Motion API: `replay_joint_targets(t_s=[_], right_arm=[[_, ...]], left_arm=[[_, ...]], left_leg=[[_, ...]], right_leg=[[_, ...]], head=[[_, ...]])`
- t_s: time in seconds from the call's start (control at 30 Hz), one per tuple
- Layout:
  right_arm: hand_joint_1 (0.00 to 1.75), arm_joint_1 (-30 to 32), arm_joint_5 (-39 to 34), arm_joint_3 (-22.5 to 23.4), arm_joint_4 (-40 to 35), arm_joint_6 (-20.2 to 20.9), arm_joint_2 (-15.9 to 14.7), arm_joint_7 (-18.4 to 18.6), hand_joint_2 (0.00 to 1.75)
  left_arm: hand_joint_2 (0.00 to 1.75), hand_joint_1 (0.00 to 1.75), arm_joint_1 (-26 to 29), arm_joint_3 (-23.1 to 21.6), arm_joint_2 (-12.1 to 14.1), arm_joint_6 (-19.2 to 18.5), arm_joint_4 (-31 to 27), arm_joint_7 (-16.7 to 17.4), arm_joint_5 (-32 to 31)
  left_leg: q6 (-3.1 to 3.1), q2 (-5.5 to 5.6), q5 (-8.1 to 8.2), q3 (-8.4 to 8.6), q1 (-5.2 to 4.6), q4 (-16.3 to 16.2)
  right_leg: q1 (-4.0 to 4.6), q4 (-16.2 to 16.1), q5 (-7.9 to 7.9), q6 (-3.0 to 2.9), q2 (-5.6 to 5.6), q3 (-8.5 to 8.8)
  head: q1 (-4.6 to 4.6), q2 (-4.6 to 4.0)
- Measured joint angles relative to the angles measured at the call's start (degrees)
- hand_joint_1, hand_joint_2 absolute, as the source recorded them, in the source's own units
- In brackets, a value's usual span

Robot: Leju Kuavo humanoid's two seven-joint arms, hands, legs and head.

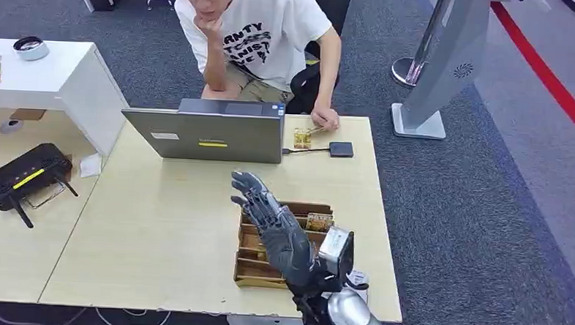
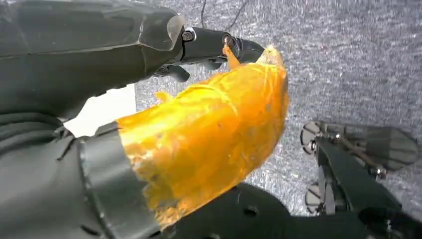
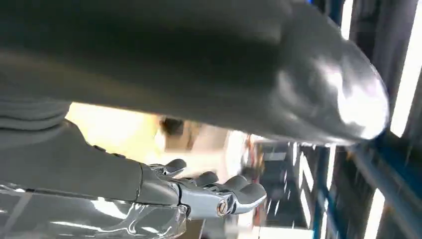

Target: Pass the card to the sensor for recognition and then transmit it.

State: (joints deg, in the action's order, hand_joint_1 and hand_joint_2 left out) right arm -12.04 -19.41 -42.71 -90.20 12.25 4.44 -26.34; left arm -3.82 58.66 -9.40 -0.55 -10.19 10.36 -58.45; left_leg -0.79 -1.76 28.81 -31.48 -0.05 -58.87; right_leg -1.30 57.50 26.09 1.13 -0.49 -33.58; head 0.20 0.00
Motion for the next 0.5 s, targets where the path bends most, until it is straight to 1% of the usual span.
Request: replay_joint_targets(t_s=[0.1,0.5], right_arm=[[0.0,-0.3,-1.7,-0.4,0.5,2.7,0.1,-0.3,0.0],[0.0,-1.4,-5.6,-0.8,1.8,10.2,0.7,-0.1,0.0]], left_arm=[[0.0,0.0,0.0,0.0,0.3,0.0,0.0,0.0,-0.2],[0.0,0.0,0.0,0.5,0.4,0.4,-0.2,0.0,-0.2]], left_leg=[[0.0,0.0,0.0,-0.01,0.0,0.0],[0.0,0.0,0.0,0.0,-0.01,0.0]], right_leg=[[-0.01,0.0,0.0,0.0,0.0,0.0],[0.0,0.0,0.0,0.0,0.0,0.0]], head=[[0.02,0.0],[0.0,0.0]])
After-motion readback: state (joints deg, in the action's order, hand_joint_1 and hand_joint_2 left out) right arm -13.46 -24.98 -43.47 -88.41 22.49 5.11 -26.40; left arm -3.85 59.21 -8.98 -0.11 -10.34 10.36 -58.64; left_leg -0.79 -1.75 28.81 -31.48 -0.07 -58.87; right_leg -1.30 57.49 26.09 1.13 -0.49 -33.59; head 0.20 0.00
